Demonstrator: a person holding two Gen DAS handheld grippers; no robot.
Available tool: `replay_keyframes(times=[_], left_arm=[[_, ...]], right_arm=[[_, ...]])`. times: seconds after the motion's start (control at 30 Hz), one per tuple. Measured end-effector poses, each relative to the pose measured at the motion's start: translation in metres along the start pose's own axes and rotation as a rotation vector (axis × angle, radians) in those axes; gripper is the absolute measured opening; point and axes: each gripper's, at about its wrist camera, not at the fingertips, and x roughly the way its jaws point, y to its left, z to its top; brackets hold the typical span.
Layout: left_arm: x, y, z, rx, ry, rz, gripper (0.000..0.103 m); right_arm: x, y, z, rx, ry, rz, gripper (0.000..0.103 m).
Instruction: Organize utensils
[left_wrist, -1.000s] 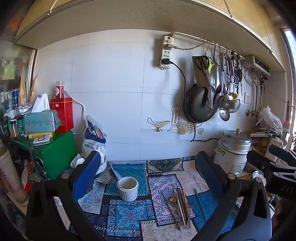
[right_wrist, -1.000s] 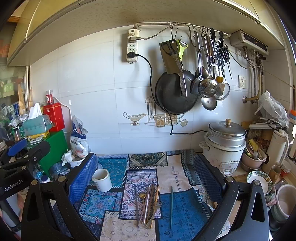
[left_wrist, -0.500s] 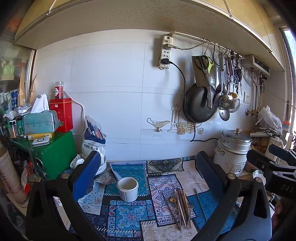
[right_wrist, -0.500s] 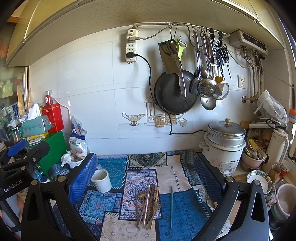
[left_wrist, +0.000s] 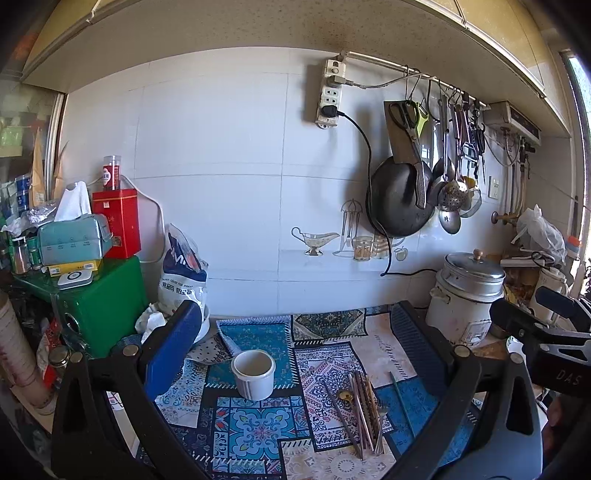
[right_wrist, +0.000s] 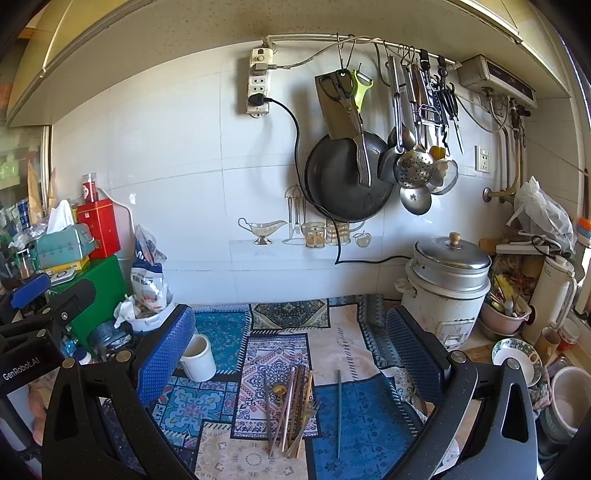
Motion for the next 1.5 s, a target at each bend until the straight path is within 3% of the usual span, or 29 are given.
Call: replay_keyframes(times=[0.27,0.53,0.77,1.0,1.23,1.5], left_arm=[[0.044,-0.005,-0.011,-0.001,0.085,0.001,0.103],[0.112,-0.019,-0.039,0.014,0.22,0.013,0.103],[0.184,-0.034,-0.077,0.034,0.391,0.016,0.103],[0.254,-0.048,-0.128,0.026,0.606,-0.006,0.103],[0.301,-0.063,-0.18,0.03,0.809,-0.028,0.088],[0.337,-0.083,-0.21,0.004,0.971,-0.079,0.062]], right_arm=[[0.036,-0.012,-0.014,0.0,0.09,-0.052,0.103],[0.097,-0.042,-0.045,-0.008,0.277,-0.129,0.103],[0.152,-0.074,-0.079,-0.02,0.474,-0.163,0.103],[0.199,-0.091,-0.108,-0.038,0.617,-0.155,0.103],[0.242,-0.105,-0.136,-0.075,0.732,-0.143,0.1],[0.281,-0.124,-0.16,-0.021,0.866,-0.061,0.076]])
